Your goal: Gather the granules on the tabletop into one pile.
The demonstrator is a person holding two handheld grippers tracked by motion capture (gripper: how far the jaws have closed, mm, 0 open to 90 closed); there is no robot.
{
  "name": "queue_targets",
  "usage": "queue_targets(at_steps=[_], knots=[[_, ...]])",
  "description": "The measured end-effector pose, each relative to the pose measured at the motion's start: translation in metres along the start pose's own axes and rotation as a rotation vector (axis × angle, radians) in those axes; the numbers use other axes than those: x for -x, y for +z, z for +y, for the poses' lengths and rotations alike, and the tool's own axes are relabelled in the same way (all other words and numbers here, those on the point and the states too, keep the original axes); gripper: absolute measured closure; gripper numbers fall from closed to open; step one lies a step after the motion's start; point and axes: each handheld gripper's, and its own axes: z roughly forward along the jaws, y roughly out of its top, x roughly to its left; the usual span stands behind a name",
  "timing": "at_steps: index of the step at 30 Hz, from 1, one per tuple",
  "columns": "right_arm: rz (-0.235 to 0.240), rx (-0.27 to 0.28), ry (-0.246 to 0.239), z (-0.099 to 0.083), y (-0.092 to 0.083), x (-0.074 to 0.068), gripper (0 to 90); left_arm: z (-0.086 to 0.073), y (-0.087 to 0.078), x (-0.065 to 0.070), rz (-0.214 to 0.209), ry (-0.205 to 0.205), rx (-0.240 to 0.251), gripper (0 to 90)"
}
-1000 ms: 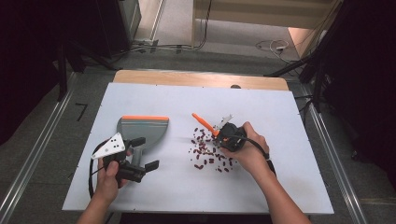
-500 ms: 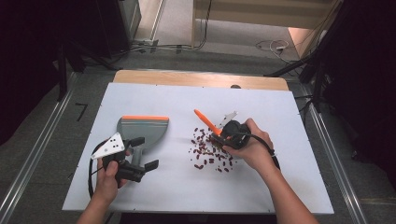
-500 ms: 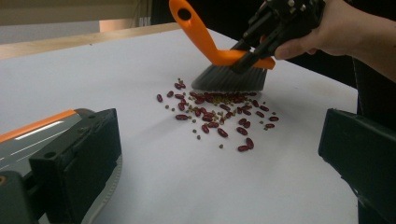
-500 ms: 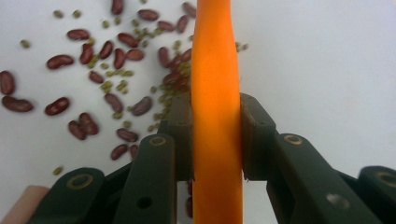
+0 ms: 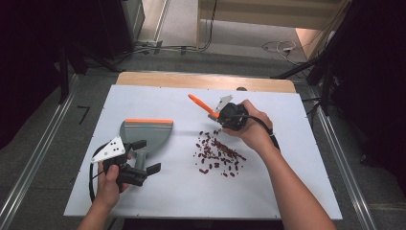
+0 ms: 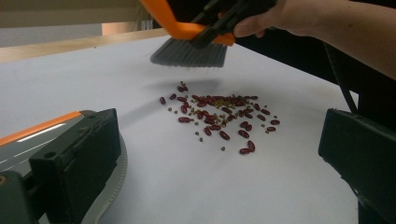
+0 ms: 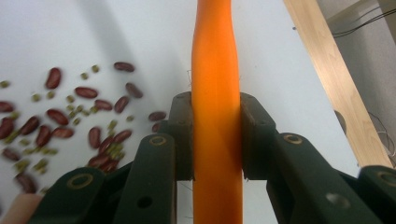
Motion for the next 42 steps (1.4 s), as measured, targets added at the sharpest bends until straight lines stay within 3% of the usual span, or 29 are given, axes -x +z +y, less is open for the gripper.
queue_targets(at_steps=[2, 3, 4, 6, 10, 13, 16, 21, 25, 27, 42], knots=[[0.009, -0.008, -0.013, 0.006, 0.012, 0.000, 69.0, 0.000, 0.000, 0.000, -0.002, -0.004, 0.003, 0.0], [-0.006, 0.001, -0.091, 0.008, 0.019, -0.002, 69.1, 0.000, -0.001, 0.000, 0.000, -0.005, 0.002, 0.0], [-0.020, 0.004, -0.128, 0.010, 0.022, -0.003, 69.0, -0.001, -0.001, -0.001, 0.000, -0.004, 0.002, 0.0], [-0.008, -0.010, -0.142, 0.016, 0.029, -0.008, 69.1, -0.001, -0.001, -0.002, 0.001, -0.005, 0.003, 0.0], [-0.034, -0.016, -0.198, 0.025, 0.041, -0.017, 69.1, -0.001, -0.001, -0.002, 0.001, -0.005, 0.002, 0.0], [0.016, 0.004, -0.198, 0.026, 0.046, -0.021, 69.0, -0.001, -0.001, -0.001, -0.003, -0.005, 0.002, 0.0], [0.071, -0.015, -0.208, 0.026, 0.044, -0.026, 68.8, -0.001, 0.000, -0.002, -0.003, -0.005, 0.000, 0.0], [0.113, -0.010, -0.249, 0.017, 0.039, -0.037, 68.2, -0.001, 0.000, -0.001, -0.003, -0.007, 0.001, 0.0], [0.123, 0.000, -0.273, 0.011, 0.036, -0.044, 67.9, -0.001, 0.000, 0.000, -0.002, -0.003, -0.002, 0.0], [0.134, 0.008, -0.308, 0.006, 0.032, -0.050, 67.7, -0.001, 0.000, 0.000, -0.002, -0.004, -0.004, 0.0], [0.179, 0.046, -0.353, -0.011, 0.014, -0.072, 67.3, -0.002, 0.000, -0.001, 0.003, -0.006, -0.003, 0.0]])
